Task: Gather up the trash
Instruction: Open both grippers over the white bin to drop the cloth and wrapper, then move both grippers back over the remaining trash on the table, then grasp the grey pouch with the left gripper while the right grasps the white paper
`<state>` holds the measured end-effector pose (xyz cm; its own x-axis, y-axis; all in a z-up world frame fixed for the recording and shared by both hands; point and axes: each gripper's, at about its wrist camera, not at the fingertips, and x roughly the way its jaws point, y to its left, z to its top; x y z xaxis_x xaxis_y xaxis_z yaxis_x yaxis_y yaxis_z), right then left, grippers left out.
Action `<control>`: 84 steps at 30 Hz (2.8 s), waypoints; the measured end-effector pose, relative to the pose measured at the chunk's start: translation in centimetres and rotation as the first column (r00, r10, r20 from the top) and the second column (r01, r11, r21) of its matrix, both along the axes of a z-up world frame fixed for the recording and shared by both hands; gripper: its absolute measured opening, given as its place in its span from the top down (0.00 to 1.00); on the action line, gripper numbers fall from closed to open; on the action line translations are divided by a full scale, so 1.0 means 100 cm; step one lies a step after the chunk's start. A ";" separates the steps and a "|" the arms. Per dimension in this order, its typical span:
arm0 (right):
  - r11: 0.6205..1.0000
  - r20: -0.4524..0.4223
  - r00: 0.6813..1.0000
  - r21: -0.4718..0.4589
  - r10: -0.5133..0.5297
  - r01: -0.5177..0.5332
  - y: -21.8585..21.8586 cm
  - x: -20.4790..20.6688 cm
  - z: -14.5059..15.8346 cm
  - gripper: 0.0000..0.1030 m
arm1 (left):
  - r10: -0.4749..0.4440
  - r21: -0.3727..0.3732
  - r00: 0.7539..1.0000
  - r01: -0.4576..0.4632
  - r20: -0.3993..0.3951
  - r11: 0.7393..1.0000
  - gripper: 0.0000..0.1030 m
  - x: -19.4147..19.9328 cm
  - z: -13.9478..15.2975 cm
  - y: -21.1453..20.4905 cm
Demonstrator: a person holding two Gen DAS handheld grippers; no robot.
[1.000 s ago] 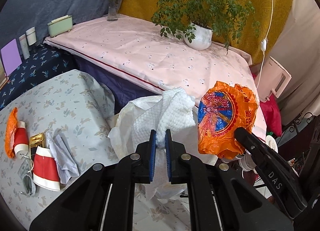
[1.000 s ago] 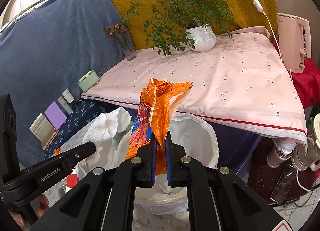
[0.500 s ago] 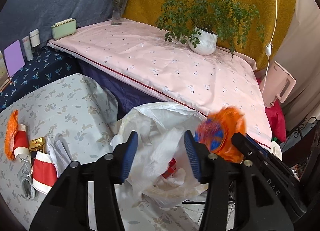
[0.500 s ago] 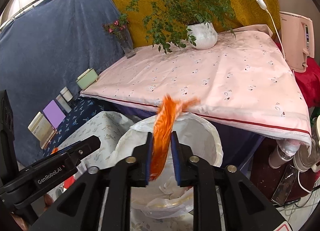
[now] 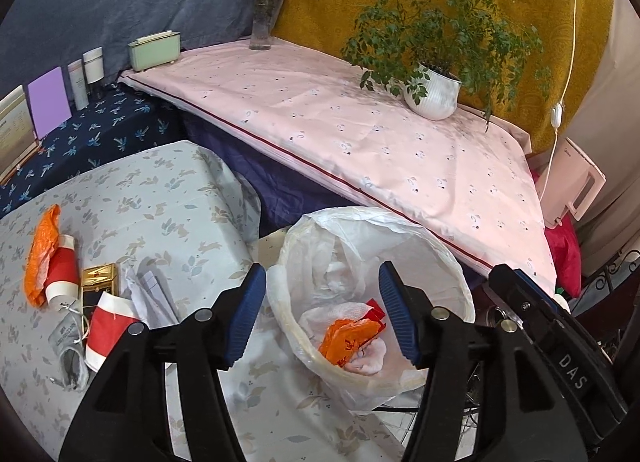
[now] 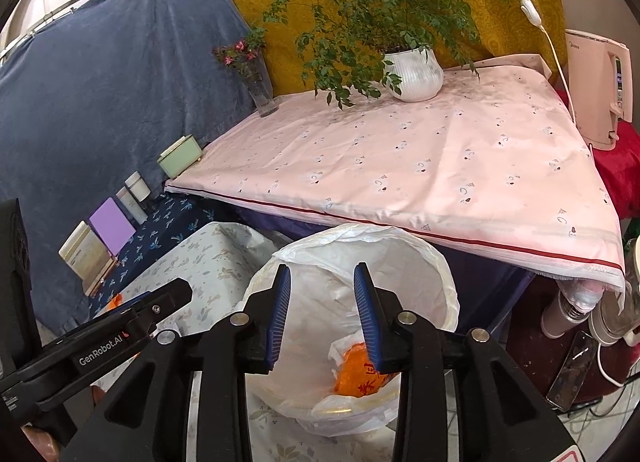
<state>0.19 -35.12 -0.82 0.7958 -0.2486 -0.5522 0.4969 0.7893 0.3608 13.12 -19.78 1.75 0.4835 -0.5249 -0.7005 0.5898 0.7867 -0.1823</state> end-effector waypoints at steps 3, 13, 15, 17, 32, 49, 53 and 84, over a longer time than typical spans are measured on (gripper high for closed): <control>1.000 0.005 1.000 -0.008 0.008 -0.008 0.008 0.000 0.004 0.63 | 0.013 -0.003 1.000 -0.013 0.004 1.000 0.46 0.000 0.002 0.009; 0.998 0.008 0.998 -0.034 0.062 -0.062 0.039 0.008 0.015 0.61 | 0.074 -0.024 0.997 -0.074 0.004 0.997 0.45 0.005 0.008 0.048; 0.996 0.008 0.997 -0.039 0.075 -0.075 0.046 0.011 0.017 0.61 | 0.088 -0.026 0.996 -0.088 0.004 0.996 0.45 0.006 0.009 0.056; 0.995 0.007 0.996 -0.044 0.091 -0.091 0.054 0.014 0.019 0.61 | 0.105 -0.030 0.994 -0.105 0.004 0.994 0.44 0.008 0.009 0.066; 0.972 -0.021 0.975 -0.077 0.222 -0.223 0.123 0.043 0.024 0.60 | 0.275 -0.025 0.961 -0.275 -0.035 0.961 0.44 0.028 -0.009 0.165; 0.934 -0.096 0.934 -0.069 0.345 -0.352 0.187 0.087 -0.001 0.60 | 0.404 0.030 0.909 -0.403 -0.104 0.915 0.44 0.042 -0.055 0.249; 0.927 -0.123 0.924 -0.061 0.361 -0.370 0.196 0.099 -0.013 0.60 | 0.405 0.045 0.905 -0.403 -0.131 0.914 0.44 0.045 -0.071 0.257; 0.915 -0.275 0.877 0.027 0.394 -0.402 0.199 0.180 -0.093 0.89 | 0.352 0.075 0.903 -0.345 -0.246 0.936 0.95 0.078 -0.118 0.255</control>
